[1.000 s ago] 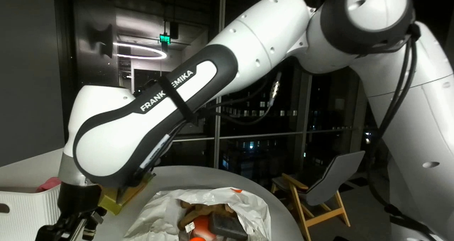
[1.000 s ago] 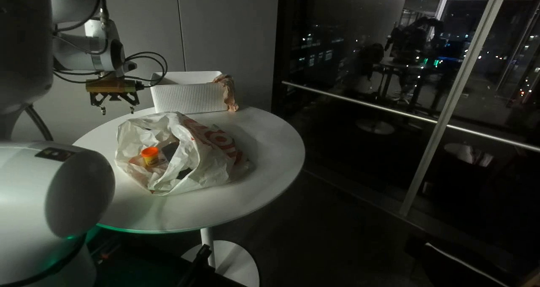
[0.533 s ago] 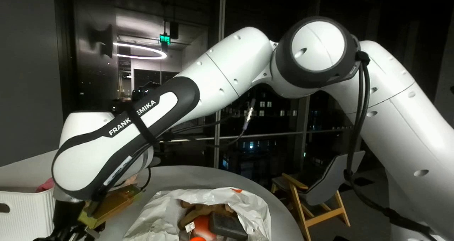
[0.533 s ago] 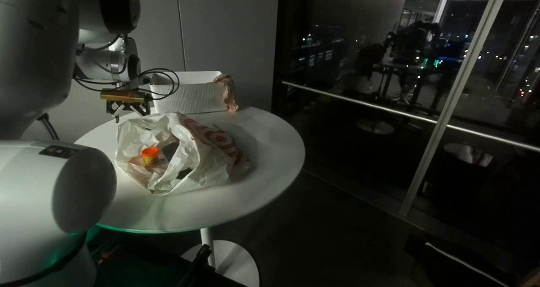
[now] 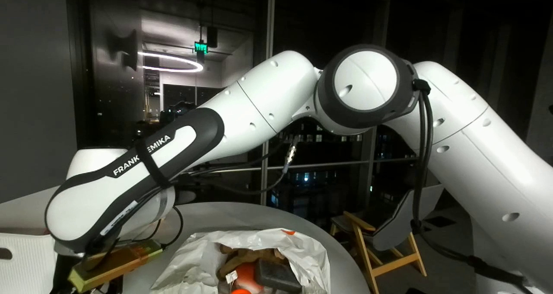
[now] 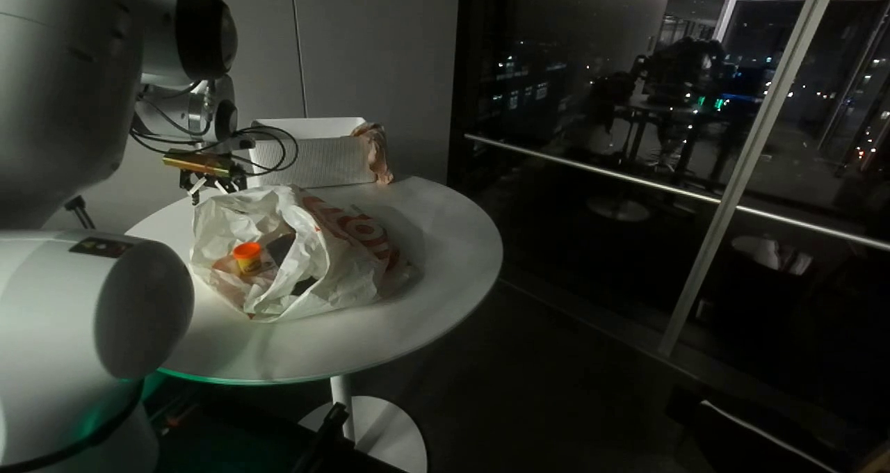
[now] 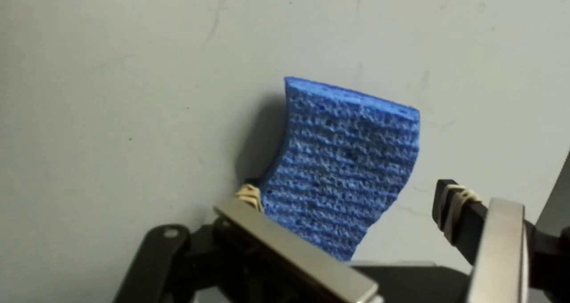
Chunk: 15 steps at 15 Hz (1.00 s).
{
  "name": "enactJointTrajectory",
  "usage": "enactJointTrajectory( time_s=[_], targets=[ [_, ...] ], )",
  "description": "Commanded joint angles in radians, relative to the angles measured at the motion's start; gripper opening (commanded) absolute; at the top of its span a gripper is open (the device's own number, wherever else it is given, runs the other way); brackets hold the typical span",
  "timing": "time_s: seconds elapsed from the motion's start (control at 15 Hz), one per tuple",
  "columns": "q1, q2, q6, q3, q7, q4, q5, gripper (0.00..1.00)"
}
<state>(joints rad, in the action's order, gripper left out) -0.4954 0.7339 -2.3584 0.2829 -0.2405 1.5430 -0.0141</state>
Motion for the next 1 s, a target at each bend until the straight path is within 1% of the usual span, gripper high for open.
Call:
enactJointTrajectory(
  time_s=[0.0,0.13,0.2,0.27,0.4,0.47,0.6,0.67,0.8,0.87,0.93],
  targets=[
    [-0.058,0.002,-0.008,-0.061,-0.095,-0.036,-0.015,1.00],
    [-0.093,-0.005,-0.015,-0.097,-0.133,-0.032,-0.054,1.00],
    [-0.106,-0.007,-0.008,-0.108,-0.138,-0.031,-0.068,0.75],
    [-0.120,-0.011,-0.002,-0.123,-0.146,-0.028,-0.088,0.73],
    [-0.139,-0.017,0.000,-0.141,-0.160,-0.023,-0.109,0.59],
    [-0.145,-0.018,0.002,-0.147,-0.165,-0.021,-0.116,0.50],
    [-0.154,-0.022,0.004,-0.157,-0.173,-0.020,-0.121,0.37],
    [-0.157,-0.025,0.003,-0.162,-0.175,-0.017,-0.122,0.36],
    [-0.163,-0.036,0.007,-0.170,-0.181,-0.012,-0.126,0.27],
    [-0.164,-0.040,0.012,-0.173,-0.183,-0.012,-0.127,0.19],
    [-0.162,-0.038,0.017,-0.173,-0.186,-0.013,-0.121,0.55]
  ],
)
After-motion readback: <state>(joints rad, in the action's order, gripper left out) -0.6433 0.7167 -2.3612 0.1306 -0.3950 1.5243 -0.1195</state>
